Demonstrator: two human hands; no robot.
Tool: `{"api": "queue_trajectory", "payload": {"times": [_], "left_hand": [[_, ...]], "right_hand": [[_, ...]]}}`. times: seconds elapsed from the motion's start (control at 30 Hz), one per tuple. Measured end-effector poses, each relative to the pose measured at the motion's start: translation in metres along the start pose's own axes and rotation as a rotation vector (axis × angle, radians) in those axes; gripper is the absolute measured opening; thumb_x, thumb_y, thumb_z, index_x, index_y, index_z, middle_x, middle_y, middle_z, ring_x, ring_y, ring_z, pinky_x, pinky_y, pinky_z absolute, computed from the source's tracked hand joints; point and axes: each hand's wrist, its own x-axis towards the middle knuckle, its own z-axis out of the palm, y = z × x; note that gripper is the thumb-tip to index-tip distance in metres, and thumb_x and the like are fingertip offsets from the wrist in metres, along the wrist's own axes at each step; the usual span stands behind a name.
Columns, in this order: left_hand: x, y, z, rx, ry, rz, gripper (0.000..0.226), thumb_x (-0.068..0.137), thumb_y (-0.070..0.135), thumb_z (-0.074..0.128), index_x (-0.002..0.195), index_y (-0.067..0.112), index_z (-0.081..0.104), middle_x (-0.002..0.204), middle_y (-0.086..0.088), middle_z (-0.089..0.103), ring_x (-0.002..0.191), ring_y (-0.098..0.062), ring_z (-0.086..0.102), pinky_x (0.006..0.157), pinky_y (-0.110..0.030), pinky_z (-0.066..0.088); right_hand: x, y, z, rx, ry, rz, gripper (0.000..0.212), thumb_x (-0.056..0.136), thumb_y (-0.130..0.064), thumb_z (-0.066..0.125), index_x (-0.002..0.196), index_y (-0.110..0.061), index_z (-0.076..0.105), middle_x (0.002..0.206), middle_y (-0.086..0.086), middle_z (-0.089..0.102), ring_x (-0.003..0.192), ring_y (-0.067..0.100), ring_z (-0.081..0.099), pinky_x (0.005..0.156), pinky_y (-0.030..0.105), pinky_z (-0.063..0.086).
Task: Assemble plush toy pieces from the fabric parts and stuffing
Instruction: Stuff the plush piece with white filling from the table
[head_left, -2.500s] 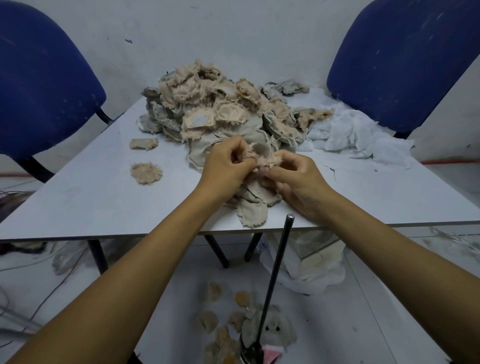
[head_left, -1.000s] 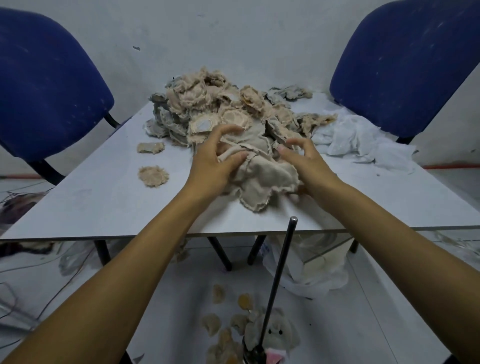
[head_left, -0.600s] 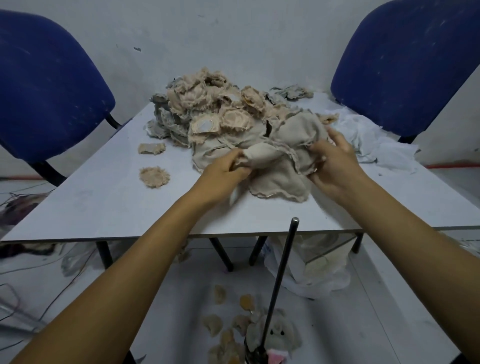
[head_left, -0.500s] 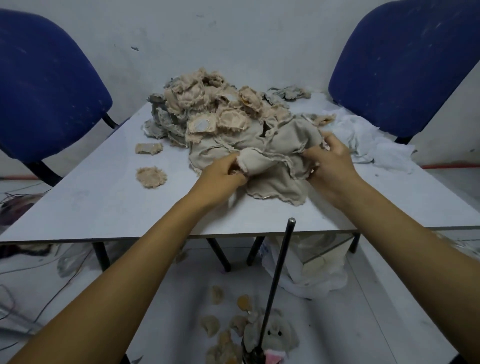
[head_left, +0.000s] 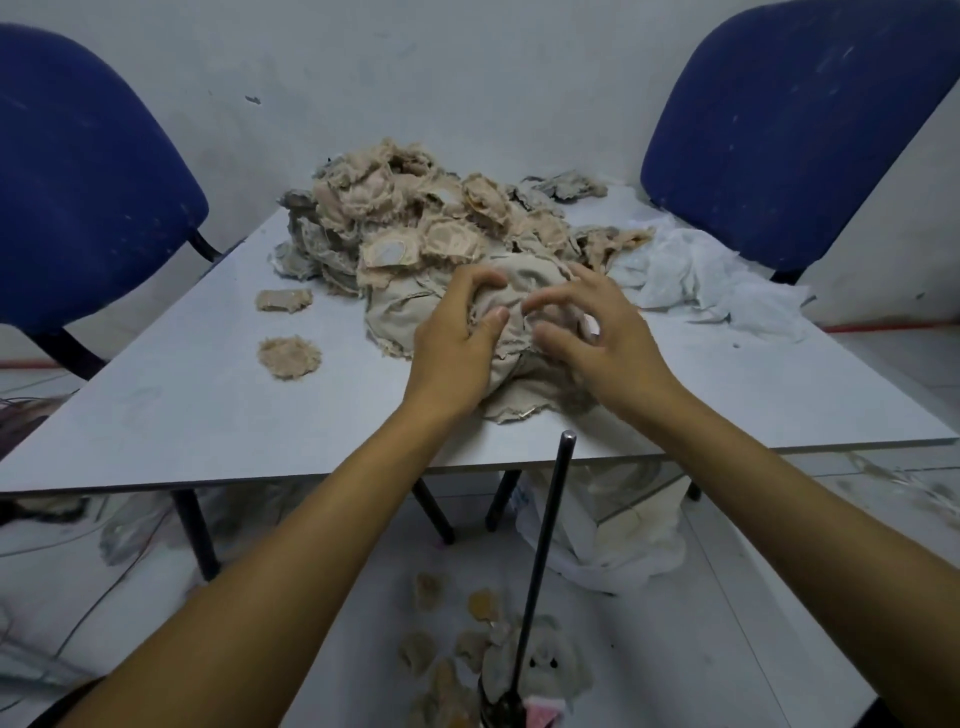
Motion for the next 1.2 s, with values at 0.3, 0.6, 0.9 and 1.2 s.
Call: {"api": "queue_trajectory", "payload": {"times": [0.3,0.6,0.9,1.2], "left_hand": [[-0.002,0.022,0.004,-0.088,0.038,-0.003,0.017,0.103,0.012,0.042,0.105,0.028,0.047,0.088,0.017,0.057,0.081,-0.014,0.06,0.074,-0.038,0.052],[0.006,0.027,-0.011,0.242,-0.581,0.03,0.013,0.093,0.051,0.057,0.102,0.04,0.057,0.095,0.004,0.06,0.085,-0.013,0.056,0.072,-0.034,0.044],[0.005,0.022,-0.012,0.351,-0.445,0.184,0.051,0.086,0.008,0.057,0.132,0.033,0.059,0.116,-0.008,0.045,0.108,-0.025,0.045,0.088,-0.035,0.04],[0.005,0.023,-0.005,-0.058,-0.199,-0.096,0.028,0.073,0.014,0.047,0.086,0.025,0.069,0.089,0.006,0.065,0.083,-0.016,0.058,0.077,-0.039,0.048]], "right_hand": [[-0.021,-0.003,-0.011,-0.696,-0.068,-0.134,0.038,0.079,-0.039,0.08,0.11,-0.025,0.063,0.138,0.011,0.038,0.116,0.034,0.041,0.081,0.049,0.05],[-0.02,-0.003,-0.03,-0.476,0.116,-0.251,0.015,0.084,0.0,0.07,0.096,-0.01,0.071,0.099,0.012,0.049,0.086,0.029,0.051,0.067,0.042,0.048],[-0.013,-0.003,-0.03,-0.359,0.109,-0.237,0.026,0.083,0.011,0.062,0.105,-0.003,0.066,0.106,0.014,0.047,0.088,0.023,0.052,0.062,0.04,0.056],[-0.015,-0.003,-0.023,-0.344,-0.291,0.01,0.049,0.08,-0.047,0.076,0.12,-0.025,0.058,0.123,0.001,0.036,0.113,0.016,0.041,0.092,0.026,0.038]]}}
